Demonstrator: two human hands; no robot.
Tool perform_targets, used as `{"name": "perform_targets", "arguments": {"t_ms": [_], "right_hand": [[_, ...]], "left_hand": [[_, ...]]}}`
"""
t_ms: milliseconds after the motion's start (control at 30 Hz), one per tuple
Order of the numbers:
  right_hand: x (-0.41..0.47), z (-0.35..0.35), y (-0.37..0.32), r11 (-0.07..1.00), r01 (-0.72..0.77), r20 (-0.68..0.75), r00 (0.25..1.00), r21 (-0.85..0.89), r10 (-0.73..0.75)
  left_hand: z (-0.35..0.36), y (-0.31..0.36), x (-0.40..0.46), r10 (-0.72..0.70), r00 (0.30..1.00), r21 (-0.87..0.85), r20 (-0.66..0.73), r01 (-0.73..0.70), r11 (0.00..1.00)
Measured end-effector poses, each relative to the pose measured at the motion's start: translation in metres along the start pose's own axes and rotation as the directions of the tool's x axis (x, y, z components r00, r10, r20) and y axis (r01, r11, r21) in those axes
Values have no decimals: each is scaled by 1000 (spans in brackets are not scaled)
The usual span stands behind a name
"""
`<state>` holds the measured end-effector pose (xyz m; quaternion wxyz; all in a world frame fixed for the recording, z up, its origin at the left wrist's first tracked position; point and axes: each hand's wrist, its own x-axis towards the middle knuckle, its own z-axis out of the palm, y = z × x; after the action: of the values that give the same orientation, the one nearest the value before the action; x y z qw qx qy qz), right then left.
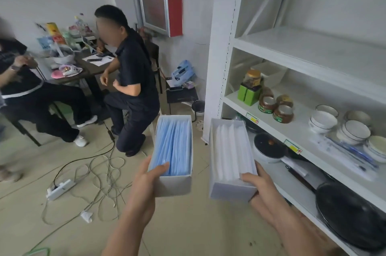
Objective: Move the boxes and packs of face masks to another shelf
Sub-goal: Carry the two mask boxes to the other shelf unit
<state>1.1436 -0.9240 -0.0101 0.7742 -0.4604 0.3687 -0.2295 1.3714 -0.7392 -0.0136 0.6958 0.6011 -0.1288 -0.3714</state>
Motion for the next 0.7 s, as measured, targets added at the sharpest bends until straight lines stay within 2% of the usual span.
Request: {"name": "perform_targets", "arguments": {"t_ms": [300, 600, 700], "right_hand": [[127, 22, -49, 999, 24, -51, 998, 39, -22], [272, 3, -127, 988, 136, -167, 978, 74, -122], [311, -4, -159, 981, 171, -175, 973, 90, -153]], "left_hand": [[25, 45, 160, -34, 999, -8, 36, 35, 999], [106, 89, 331, -37, 995, 56, 92, 32, 998], [135, 115, 373, -22, 985, 58, 173, 12, 998]]}}
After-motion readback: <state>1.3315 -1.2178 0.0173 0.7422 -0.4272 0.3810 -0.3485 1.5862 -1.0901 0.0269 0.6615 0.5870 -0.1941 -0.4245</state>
